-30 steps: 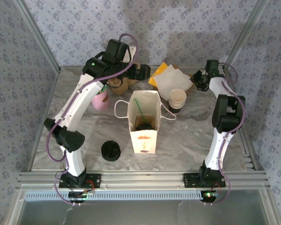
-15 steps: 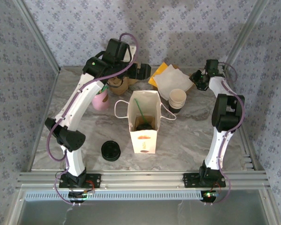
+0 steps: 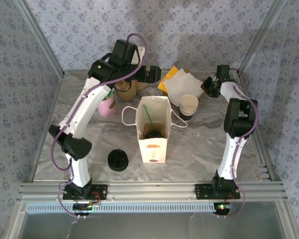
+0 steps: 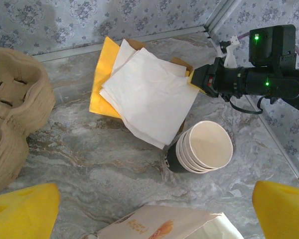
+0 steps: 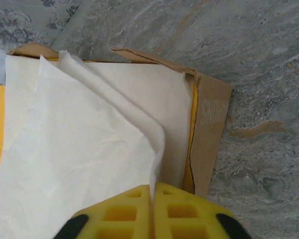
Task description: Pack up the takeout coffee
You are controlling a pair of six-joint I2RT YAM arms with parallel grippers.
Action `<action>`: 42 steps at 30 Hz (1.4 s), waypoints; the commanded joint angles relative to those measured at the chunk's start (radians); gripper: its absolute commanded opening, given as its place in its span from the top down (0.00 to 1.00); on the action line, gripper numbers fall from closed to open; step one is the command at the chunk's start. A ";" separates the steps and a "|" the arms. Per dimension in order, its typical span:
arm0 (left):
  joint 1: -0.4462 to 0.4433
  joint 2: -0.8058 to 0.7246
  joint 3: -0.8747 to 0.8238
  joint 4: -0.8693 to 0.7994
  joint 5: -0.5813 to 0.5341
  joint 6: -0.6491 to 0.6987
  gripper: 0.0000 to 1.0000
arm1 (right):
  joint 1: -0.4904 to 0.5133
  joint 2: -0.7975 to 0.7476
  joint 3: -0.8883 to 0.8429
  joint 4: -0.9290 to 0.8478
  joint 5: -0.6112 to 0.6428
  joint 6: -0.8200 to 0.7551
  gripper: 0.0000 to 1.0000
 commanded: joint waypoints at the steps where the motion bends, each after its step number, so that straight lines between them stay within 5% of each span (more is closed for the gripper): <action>1: 0.006 0.008 0.042 -0.005 0.019 -0.009 0.02 | 0.010 -0.019 0.038 -0.037 0.007 -0.029 1.00; 42: -0.075 -0.106 0.056 0.052 -0.076 0.141 0.00 | 0.112 -0.214 0.565 -0.262 0.061 0.081 1.00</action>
